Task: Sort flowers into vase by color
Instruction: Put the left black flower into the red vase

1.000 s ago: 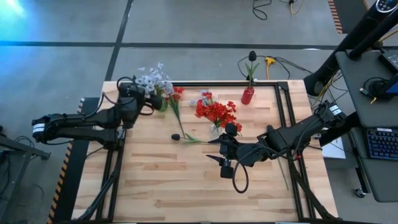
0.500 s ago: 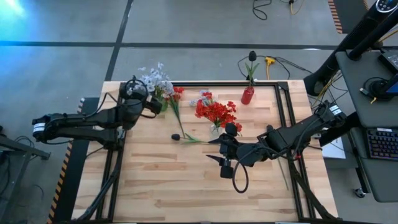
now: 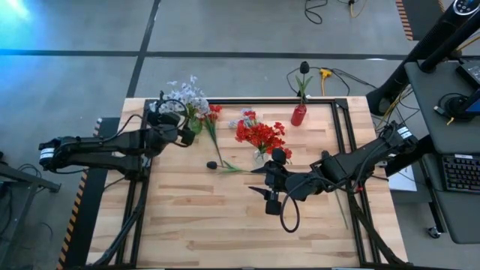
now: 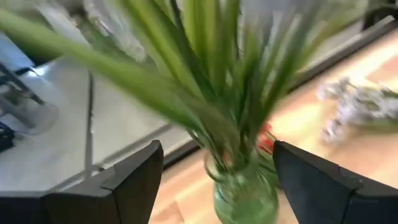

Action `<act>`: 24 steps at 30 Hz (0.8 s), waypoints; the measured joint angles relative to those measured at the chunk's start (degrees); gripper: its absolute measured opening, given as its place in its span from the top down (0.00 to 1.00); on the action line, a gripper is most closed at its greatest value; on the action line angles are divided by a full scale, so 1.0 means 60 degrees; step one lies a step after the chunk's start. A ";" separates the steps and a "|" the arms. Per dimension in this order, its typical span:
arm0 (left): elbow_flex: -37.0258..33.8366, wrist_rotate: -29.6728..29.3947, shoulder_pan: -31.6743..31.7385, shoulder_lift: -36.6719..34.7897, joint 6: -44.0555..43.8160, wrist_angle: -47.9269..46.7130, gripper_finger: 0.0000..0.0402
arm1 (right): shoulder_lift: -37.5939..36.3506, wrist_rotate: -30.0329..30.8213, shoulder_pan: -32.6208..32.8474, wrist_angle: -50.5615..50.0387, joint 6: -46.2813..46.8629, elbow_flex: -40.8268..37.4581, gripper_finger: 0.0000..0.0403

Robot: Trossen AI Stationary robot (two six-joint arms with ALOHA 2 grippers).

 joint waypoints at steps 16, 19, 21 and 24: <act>0.0048 0.2044 -0.0018 -0.0042 -0.2167 -0.2128 0.29 | -0.0004 -0.0004 0.0000 -0.0260 0.0552 0.0000 0.46; 0.0209 0.2386 -0.0020 -0.0031 -0.2570 -0.2691 0.29 | -0.0030 -0.0007 0.0000 -0.0729 0.1046 0.0000 0.46; 0.0356 0.2537 -0.0044 -0.0029 -0.2778 -0.3061 0.29 | -0.0049 -0.0009 0.0000 -0.1070 0.1479 0.0003 0.46; 0.0647 0.2575 -0.0064 -0.0029 -0.2997 -0.3537 0.29 | -0.0055 -0.0016 0.0000 -0.1788 0.2095 0.0116 0.46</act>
